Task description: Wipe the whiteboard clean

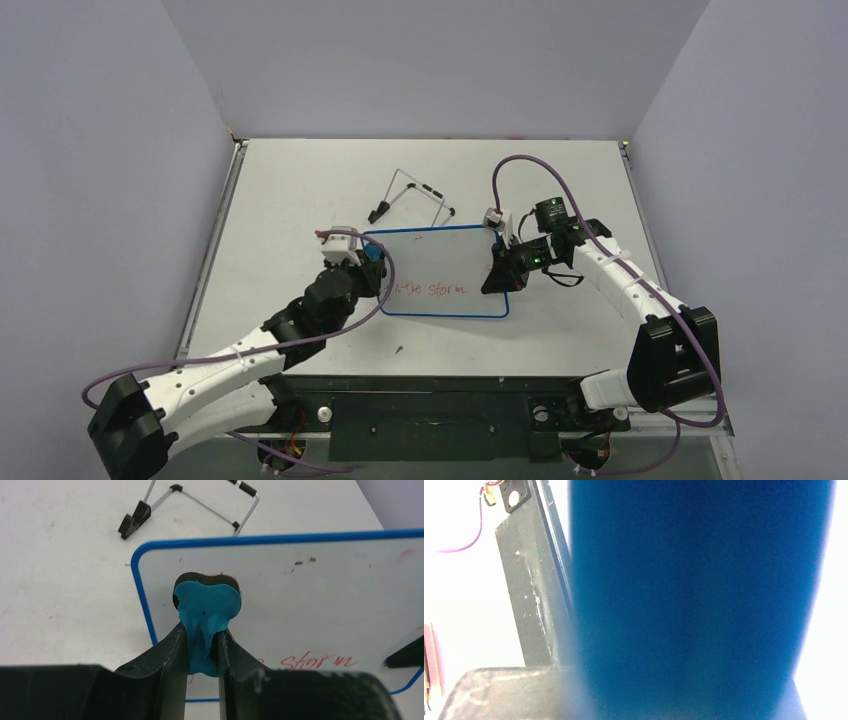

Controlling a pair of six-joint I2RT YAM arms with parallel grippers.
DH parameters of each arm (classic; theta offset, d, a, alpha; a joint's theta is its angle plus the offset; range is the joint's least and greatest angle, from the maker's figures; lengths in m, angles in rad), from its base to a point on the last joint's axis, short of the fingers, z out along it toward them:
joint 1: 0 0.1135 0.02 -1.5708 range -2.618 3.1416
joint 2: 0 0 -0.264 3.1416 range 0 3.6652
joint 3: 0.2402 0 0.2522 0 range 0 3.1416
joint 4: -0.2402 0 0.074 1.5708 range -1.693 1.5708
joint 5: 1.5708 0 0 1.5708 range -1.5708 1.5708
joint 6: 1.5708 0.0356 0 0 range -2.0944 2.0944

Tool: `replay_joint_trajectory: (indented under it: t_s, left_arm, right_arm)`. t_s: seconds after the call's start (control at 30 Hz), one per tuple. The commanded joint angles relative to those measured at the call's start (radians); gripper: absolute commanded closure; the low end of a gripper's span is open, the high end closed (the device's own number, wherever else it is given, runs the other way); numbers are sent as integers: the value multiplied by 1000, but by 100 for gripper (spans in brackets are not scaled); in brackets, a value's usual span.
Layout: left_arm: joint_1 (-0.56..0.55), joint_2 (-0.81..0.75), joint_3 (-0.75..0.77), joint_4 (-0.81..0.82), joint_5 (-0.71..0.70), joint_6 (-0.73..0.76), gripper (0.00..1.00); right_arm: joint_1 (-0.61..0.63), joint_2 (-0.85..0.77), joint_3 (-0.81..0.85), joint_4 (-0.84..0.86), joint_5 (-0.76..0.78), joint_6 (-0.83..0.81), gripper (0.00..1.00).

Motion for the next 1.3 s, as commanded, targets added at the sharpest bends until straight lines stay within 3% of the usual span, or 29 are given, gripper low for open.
replay_joint_trajectory:
  t_s: [0.0,0.17,0.67,1.27]
  left_arm:
    - [4,-127,-113,33,72,-59,100]
    - [6,-176,-220,60,63,-103,100]
    - [6,-95,-378,238,113,-200,100]
    - [40,208,-406,585,81,-141,100]
  right_arm:
    - [5,-25,1,-12,46,-26,100]
    - [-5,-28,-4,0,54,-7,100]
    - [-22,-20,-13,18,54,11,100]
    - [-13,-17,-18,29,32,27,100]
